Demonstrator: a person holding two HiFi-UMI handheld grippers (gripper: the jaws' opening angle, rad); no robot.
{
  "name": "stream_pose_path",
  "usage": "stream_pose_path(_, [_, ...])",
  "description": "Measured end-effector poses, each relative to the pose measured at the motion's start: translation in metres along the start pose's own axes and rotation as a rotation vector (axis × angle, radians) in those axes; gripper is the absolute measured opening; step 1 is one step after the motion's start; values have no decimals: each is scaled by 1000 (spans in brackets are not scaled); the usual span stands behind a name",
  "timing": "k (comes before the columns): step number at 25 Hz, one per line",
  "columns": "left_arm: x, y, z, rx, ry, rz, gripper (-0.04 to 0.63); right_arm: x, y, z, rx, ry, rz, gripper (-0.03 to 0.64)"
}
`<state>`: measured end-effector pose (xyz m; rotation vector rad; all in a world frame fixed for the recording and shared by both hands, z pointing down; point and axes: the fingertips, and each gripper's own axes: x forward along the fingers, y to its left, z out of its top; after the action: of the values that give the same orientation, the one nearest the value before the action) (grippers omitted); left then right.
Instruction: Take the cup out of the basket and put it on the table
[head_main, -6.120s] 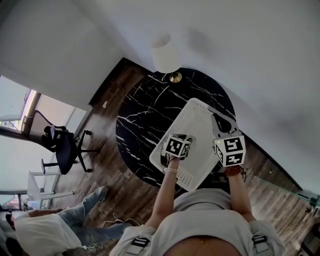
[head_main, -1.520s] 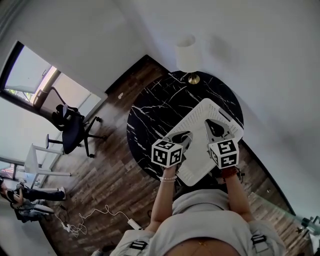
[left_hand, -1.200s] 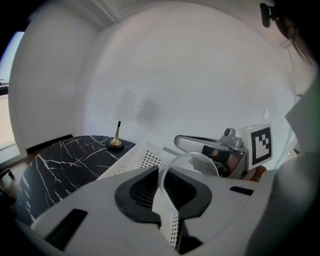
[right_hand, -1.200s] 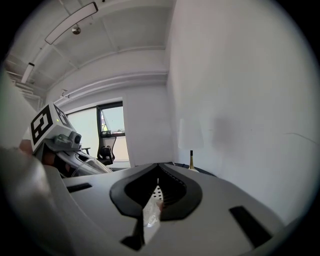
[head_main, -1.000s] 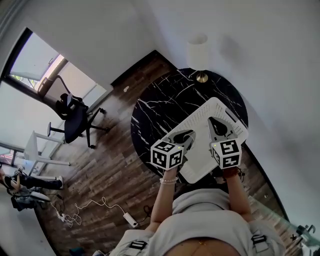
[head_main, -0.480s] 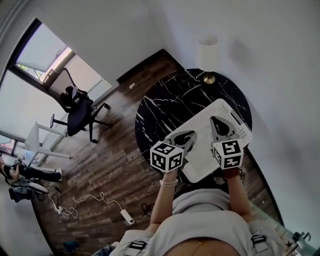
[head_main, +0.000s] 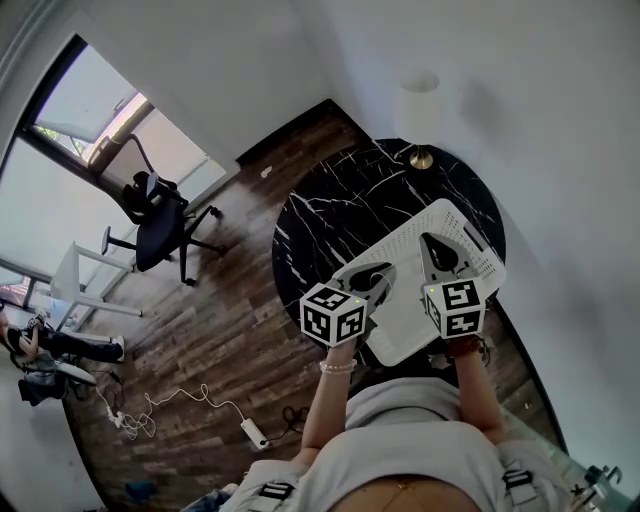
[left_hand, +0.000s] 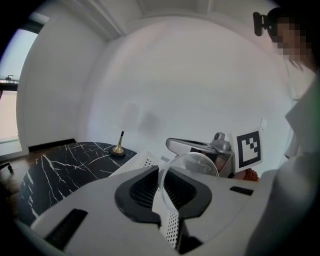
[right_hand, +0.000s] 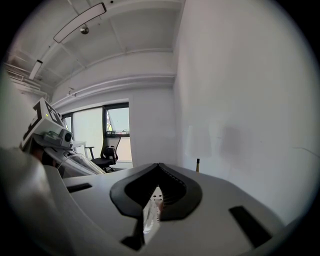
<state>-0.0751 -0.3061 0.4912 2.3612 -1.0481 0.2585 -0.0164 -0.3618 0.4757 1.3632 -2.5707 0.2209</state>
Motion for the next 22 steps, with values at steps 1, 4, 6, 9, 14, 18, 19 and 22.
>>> stream_pose_path(1, [1,0,0,0,1,-1,38,0,-1,0,0,2,-1,9])
stream_pose_path(4, [2,1,-1,-9,2,-11,38,0,-2,0,1,8,-6,9])
stream_pose_path(6, [2,1,-2,-13,4,-17,38,-1,-2,-2,1,13,-7,9])
stream_pose_path(9, [3,1,-3,-7,9,-17,38,0,-3,-4,3,19,-9,9])
stream_pose_path(14, [3,1,-5,-12,12,-18,38,-1,-2,-6,1,23,-12,9])
stream_pose_path(18, [2,2,-5,-11,20,-17,38,0,-1,-5,-1,28,-8,9])
stream_pose_path(19, [2,2,-5,-11,21,-16,38,1,-1,-5,-1,30,-7,9])
stream_pose_path(22, [4,4,-7,-11,23,-13,38,2,-2,-8,-2,33,-5,9])
